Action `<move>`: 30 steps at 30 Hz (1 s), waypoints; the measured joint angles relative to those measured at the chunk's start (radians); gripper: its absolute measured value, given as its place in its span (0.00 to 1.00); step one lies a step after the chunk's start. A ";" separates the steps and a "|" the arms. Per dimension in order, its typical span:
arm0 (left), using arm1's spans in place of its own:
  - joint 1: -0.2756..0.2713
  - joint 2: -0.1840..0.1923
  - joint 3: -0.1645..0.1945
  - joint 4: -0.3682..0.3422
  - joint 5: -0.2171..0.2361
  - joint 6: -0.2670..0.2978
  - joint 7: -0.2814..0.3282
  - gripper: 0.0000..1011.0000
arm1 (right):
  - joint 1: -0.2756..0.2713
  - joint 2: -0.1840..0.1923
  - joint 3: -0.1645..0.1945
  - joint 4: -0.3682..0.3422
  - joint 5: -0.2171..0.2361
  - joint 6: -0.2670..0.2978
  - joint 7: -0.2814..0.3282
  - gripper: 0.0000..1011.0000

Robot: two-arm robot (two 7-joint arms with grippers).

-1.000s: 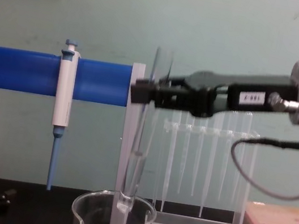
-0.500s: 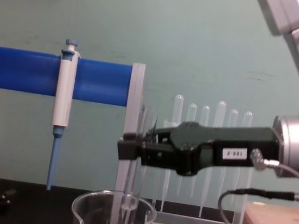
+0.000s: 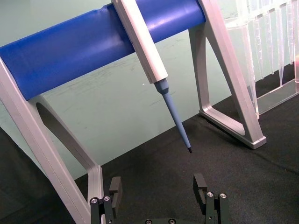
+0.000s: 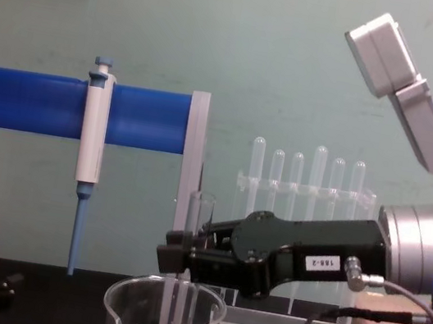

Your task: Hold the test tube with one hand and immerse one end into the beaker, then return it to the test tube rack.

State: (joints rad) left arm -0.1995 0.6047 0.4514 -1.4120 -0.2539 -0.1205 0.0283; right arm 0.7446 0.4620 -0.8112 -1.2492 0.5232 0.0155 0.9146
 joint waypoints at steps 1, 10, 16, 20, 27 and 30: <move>0.000 0.000 0.000 0.000 0.000 0.000 0.000 0.99 | -0.001 -0.001 0.000 0.002 -0.003 -0.002 -0.001 0.24; 0.000 0.000 0.000 0.000 0.000 0.000 0.000 0.99 | -0.015 -0.018 0.009 0.035 -0.021 -0.028 -0.004 0.24; 0.000 0.000 0.000 0.000 0.000 0.000 0.000 0.99 | -0.023 -0.039 0.015 0.070 -0.033 -0.049 -0.003 0.24; 0.000 0.000 0.000 0.000 0.000 0.000 0.000 0.99 | -0.027 -0.046 0.018 0.082 -0.036 -0.052 0.001 0.24; 0.000 0.000 0.000 0.000 0.000 0.000 0.000 0.99 | -0.029 -0.051 0.022 0.094 -0.040 -0.055 0.007 0.24; 0.000 0.000 0.000 0.000 0.000 0.000 0.000 0.99 | -0.029 -0.051 0.022 0.093 -0.040 -0.055 0.008 0.24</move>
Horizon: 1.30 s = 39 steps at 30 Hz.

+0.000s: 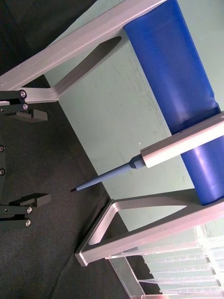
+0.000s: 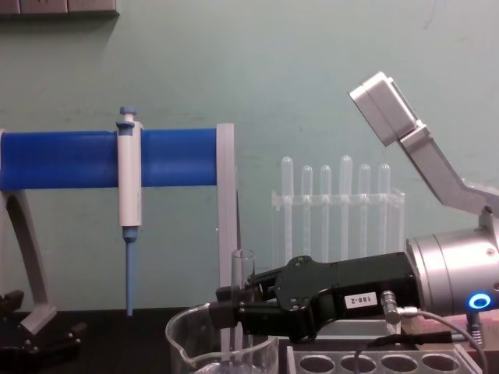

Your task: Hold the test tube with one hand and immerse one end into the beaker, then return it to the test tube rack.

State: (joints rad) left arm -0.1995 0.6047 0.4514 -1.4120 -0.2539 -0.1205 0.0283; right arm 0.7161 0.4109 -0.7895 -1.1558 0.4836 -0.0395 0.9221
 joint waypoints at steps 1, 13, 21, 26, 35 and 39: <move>0.000 0.000 0.000 0.000 0.000 0.000 0.000 0.99 | 0.000 0.000 0.000 0.000 0.000 0.000 0.000 0.24; 0.000 0.000 0.000 0.000 0.000 0.000 0.000 0.99 | 0.001 0.001 0.000 -0.003 0.001 0.001 0.000 0.24; 0.000 0.000 0.000 0.000 0.000 0.000 0.000 0.99 | 0.001 0.002 -0.001 -0.004 0.002 0.001 0.000 0.24; 0.000 0.000 0.000 0.000 0.000 0.000 0.000 0.99 | 0.001 0.002 -0.001 -0.004 0.002 0.002 0.000 0.24; 0.000 0.000 0.000 0.000 0.000 0.000 0.000 0.99 | 0.001 0.002 -0.001 -0.004 0.002 0.002 0.000 0.24; 0.000 0.000 0.000 0.000 0.000 0.000 0.000 0.99 | 0.001 0.002 -0.001 -0.004 0.002 0.002 0.000 0.24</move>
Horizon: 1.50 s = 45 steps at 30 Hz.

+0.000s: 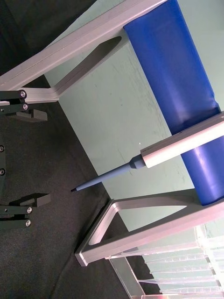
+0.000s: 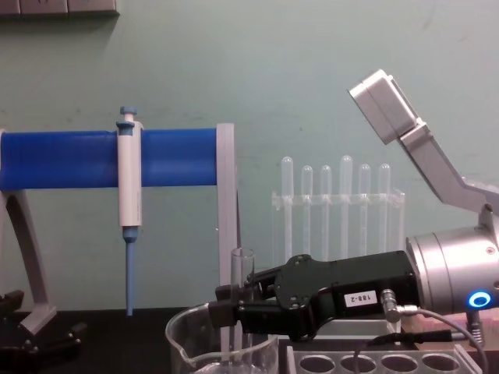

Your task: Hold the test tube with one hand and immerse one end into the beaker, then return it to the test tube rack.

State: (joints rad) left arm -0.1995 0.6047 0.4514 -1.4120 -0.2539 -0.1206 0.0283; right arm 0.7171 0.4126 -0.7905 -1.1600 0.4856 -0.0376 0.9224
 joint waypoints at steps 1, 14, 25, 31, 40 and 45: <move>0.000 0.000 0.000 0.000 0.000 0.000 0.000 0.99 | 0.000 0.000 0.000 0.000 0.000 0.000 0.000 0.24; 0.000 0.000 0.000 0.000 0.000 0.000 0.000 0.99 | 0.000 0.000 0.000 0.000 0.000 0.000 0.000 0.24; 0.000 0.000 0.000 0.000 0.000 0.000 0.000 0.99 | 0.000 0.000 0.000 0.000 0.000 0.000 0.000 0.24; 0.000 0.000 0.000 0.000 0.000 0.000 0.000 0.99 | 0.000 0.000 0.000 0.000 0.000 0.000 0.000 0.24; 0.000 0.000 0.000 0.000 0.000 0.000 0.000 0.99 | 0.000 0.000 0.000 0.000 0.000 0.000 0.000 0.24; 0.000 0.000 0.000 0.000 0.000 0.000 0.000 0.99 | 0.000 0.000 0.000 0.000 0.000 0.000 0.000 0.24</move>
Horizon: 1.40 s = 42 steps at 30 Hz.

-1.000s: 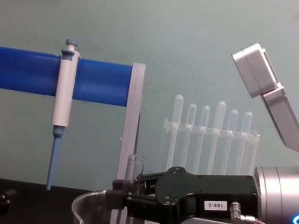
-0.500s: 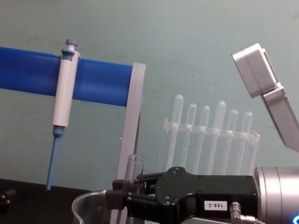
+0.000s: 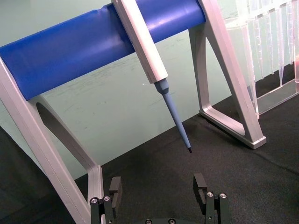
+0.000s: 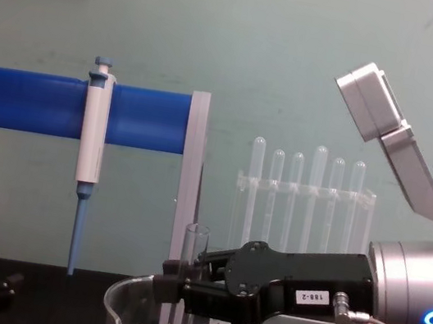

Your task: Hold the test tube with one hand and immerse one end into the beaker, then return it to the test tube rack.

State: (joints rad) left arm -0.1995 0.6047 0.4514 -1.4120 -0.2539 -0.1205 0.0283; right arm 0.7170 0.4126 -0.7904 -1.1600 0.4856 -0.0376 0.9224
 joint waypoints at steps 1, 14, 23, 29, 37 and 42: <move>0.000 0.000 0.000 0.000 0.000 0.000 0.000 0.99 | 0.000 0.000 0.000 0.000 0.000 0.000 0.000 0.24; 0.000 0.000 0.000 0.000 0.000 0.000 0.000 0.99 | 0.000 0.000 0.000 0.000 0.000 0.000 0.000 0.24; 0.000 0.000 0.000 0.000 0.000 0.000 0.000 0.99 | 0.000 0.000 0.000 0.000 0.000 0.000 0.000 0.24; 0.000 0.000 0.000 0.000 0.000 0.000 0.000 0.99 | 0.000 0.000 0.000 0.000 0.000 0.000 0.000 0.24; 0.000 0.000 0.000 0.000 0.000 0.000 0.000 0.99 | 0.000 0.000 0.000 0.000 0.000 0.000 0.000 0.24; 0.000 0.000 0.000 0.000 0.000 0.000 0.000 0.99 | 0.000 0.000 0.000 0.000 0.000 0.000 0.000 0.24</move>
State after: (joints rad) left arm -0.1996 0.6047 0.4513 -1.4120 -0.2539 -0.1206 0.0283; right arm 0.7170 0.4126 -0.7904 -1.1600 0.4856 -0.0376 0.9224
